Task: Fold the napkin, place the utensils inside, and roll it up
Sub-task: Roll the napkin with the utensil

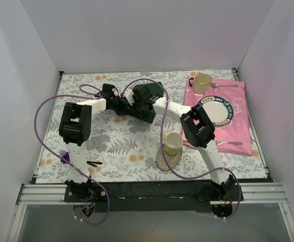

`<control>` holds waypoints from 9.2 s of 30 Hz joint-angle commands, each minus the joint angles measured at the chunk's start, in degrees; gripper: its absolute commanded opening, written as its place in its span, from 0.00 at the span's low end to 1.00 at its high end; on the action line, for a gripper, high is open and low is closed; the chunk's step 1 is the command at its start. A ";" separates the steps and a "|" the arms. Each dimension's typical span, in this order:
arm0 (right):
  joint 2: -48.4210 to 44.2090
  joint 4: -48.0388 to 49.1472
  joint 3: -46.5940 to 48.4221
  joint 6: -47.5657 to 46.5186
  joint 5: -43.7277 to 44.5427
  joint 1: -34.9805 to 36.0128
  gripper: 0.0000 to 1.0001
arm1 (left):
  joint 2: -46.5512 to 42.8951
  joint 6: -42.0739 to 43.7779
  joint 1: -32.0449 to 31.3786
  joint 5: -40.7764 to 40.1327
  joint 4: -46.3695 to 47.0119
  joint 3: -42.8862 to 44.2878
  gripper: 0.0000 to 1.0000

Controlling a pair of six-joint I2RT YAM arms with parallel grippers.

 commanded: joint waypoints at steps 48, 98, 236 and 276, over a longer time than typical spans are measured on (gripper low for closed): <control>10.86 25.28 -9.80 53.31 -47.44 -12.48 0.01 | -11.14 -12.47 -1.57 -9.80 2.33 -16.00 0.53; -11.11 5.33 -10.41 3.65 6.34 6.86 0.50 | -2.43 -1.57 -2.27 -6.48 -16.66 -0.88 0.00; 6.03 24.91 -15.24 47.72 -48.49 -8.25 0.01 | -16.68 7.31 1.60 -3.66 -4.53 -13.89 0.62; -7.77 4.28 -12.09 12.45 18.54 10.10 0.72 | -6.83 1.33 -1.75 -6.92 -20.17 -4.83 0.00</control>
